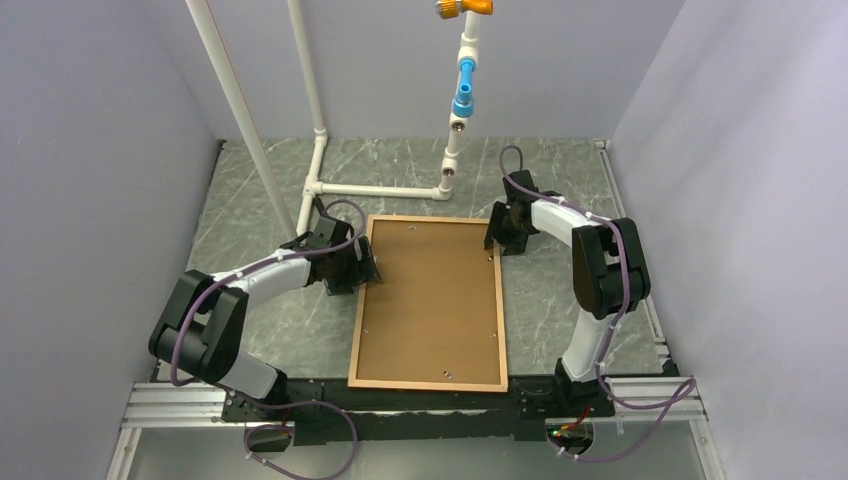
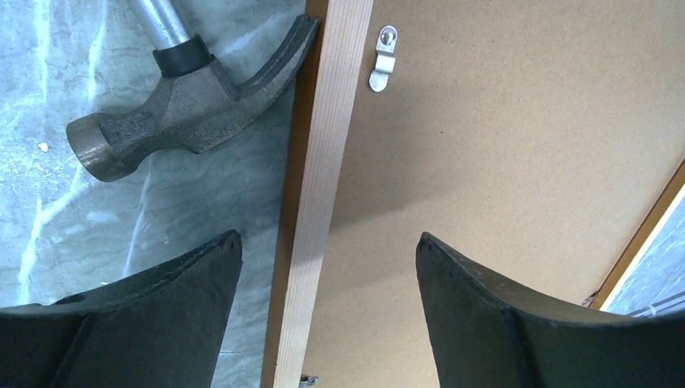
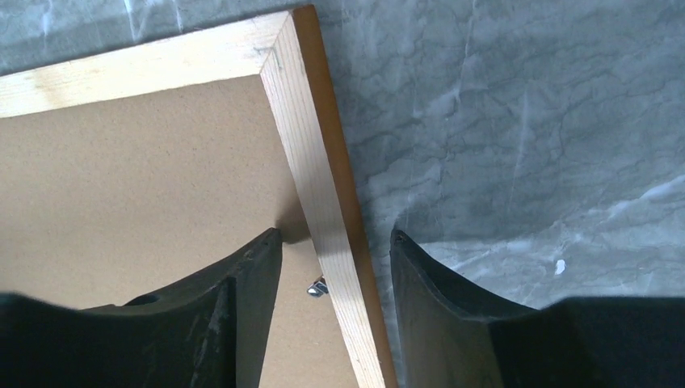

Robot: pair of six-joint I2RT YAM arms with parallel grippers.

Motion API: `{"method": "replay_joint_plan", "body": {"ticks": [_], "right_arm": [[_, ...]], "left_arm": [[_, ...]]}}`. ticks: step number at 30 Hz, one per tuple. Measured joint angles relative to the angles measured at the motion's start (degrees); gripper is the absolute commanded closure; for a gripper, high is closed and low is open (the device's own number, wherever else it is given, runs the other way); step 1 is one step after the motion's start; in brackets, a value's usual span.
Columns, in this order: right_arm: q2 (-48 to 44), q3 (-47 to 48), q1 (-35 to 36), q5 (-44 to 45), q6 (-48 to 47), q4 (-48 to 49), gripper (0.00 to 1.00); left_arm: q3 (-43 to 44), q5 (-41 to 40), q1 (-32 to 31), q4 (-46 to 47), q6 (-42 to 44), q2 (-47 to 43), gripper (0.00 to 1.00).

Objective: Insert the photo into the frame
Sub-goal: Install the photo frame at the center of the board.

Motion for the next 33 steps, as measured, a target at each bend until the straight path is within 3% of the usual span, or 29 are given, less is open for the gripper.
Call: {"method": "replay_joint_plan", "body": {"ticks": [10,14,17,26,33], "right_arm": [[-2.3,-3.0,2.4,2.9,1.5,2.0,0.60],[-3.5,-4.2,2.8,4.7,1.5,2.4,0.75],[-4.4,-5.1,2.8,5.7,1.5,2.6,0.81],[-6.0,-6.9,4.1,7.6,0.6,3.2,0.87],[-7.1,-7.1,6.0,11.5,-1.2,0.0,0.86]], "left_arm": [[0.1,-0.2,-1.5,1.2,0.0,0.7,0.23],[0.5,-0.2,-2.2,1.2,0.0,1.1,0.25],[0.5,-0.3,-2.5,1.2,0.0,1.1,0.26],[0.5,-0.8,-2.7,1.1,-0.1,1.1,0.29],[0.4,-1.7,-2.7,0.4,-0.6,1.4,0.57]]}}
